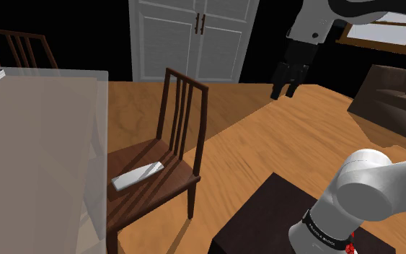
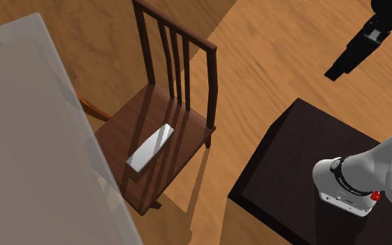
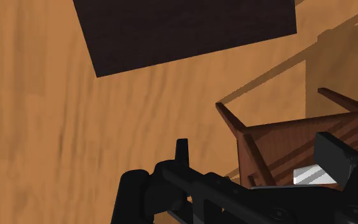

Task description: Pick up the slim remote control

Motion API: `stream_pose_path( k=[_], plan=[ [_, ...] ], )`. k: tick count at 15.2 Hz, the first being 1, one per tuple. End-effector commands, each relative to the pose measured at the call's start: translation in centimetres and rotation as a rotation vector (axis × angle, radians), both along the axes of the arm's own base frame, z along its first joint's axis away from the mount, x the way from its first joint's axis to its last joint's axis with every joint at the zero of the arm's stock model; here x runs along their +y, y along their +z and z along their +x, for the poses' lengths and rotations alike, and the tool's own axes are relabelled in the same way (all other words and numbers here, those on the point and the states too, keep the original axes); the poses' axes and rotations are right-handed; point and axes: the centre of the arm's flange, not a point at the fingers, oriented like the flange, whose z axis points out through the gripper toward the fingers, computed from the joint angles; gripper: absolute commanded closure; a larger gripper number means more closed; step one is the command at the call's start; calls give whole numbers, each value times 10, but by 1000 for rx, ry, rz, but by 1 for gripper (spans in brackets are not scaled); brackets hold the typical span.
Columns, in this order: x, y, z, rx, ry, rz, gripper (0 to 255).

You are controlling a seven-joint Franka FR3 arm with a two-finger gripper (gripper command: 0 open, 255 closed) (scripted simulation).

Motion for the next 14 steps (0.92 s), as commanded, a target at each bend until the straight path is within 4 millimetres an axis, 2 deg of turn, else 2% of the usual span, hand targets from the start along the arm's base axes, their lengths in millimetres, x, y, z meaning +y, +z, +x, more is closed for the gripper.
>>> stream_pose_path(
  k=[1, 7, 14],
  plan=[
    [0, 0, 0, 0, 0, 0, 0],
    [64, -46, 12, 6, -187, -4, 0],
    [133, -101, 41, 14, -404, -9, 0]
  ],
)
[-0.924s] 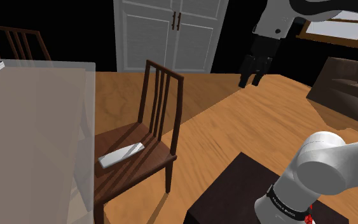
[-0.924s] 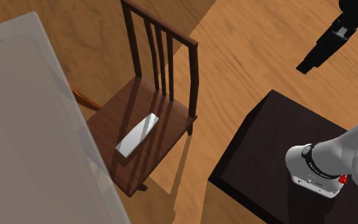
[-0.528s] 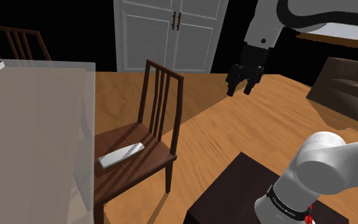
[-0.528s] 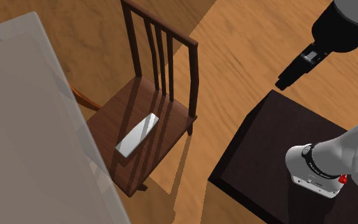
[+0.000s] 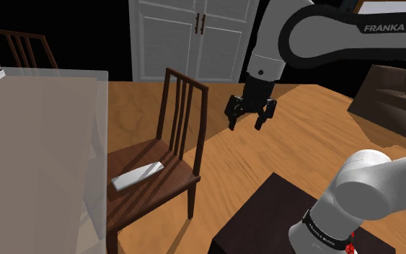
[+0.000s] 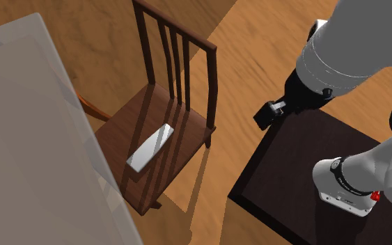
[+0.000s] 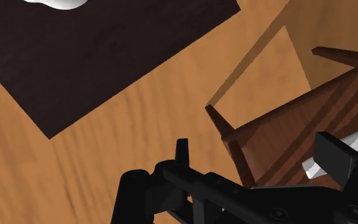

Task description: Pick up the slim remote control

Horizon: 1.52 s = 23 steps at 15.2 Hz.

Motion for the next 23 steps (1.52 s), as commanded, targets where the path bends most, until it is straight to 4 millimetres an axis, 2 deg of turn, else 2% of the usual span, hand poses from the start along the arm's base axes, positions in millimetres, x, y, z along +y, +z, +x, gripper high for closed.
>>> stream_pose_path(
  k=[1, 12, 18, 23],
  plan=[
    [20, -14, 11, 1, -67, 0, 0],
    [110, -101, 86, 12, -409, -8, 0],
    [146, -149, 138, 18, -596, -13, 0],
    [168, -190, 186, 23, -751, -16, 0]
  ],
)
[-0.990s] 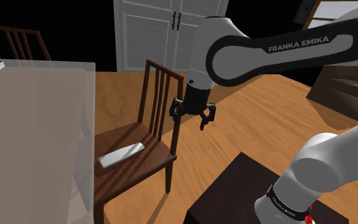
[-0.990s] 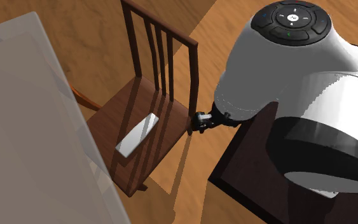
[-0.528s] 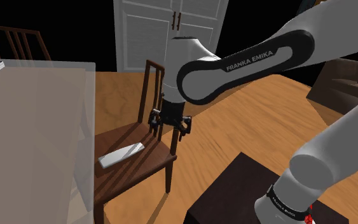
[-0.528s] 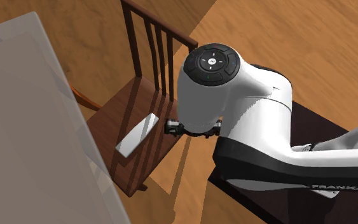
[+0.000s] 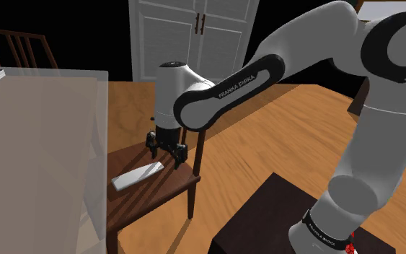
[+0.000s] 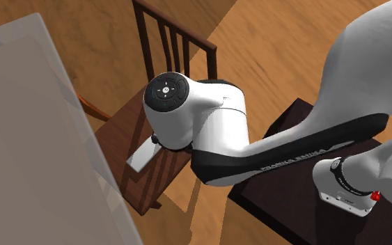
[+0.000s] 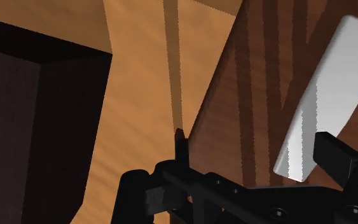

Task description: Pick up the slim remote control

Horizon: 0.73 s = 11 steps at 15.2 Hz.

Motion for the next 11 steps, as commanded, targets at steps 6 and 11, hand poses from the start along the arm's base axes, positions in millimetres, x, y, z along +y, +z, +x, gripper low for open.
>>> stream_pose_path(
  k=[6, 11],
  plan=[
    [23, -57, 69, 6, -223, -8, 0],
    [28, -98, 121, 12, -378, -11, 0]
  ],
)
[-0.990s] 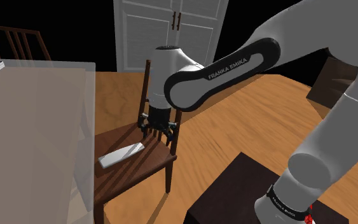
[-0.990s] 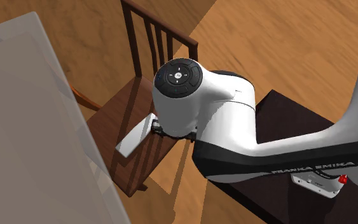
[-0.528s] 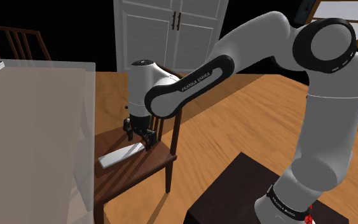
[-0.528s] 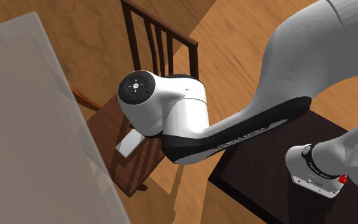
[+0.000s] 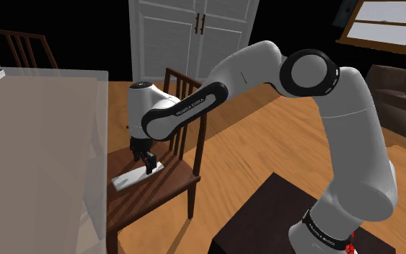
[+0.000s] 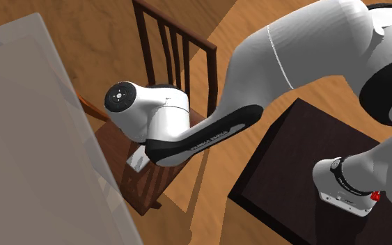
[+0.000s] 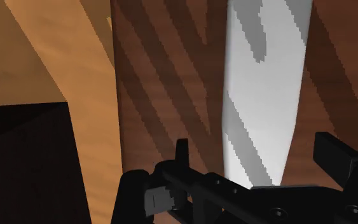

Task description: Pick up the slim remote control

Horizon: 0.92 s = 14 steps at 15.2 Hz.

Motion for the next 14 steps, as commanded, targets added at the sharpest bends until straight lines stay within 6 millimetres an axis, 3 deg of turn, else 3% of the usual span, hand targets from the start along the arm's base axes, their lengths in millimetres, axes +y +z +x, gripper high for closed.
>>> stream_pose_path(
  k=[1, 10, 11, 14],
  plan=[
    [0, -17, 21, 2, -61, -3, 0],
    [0, -57, 21, 2, -61, -3, 0],
    [0, -57, 21, 2, -61, -3, 255],
    [0, -58, 21, 2, -61, -3, 255]
  ],
)
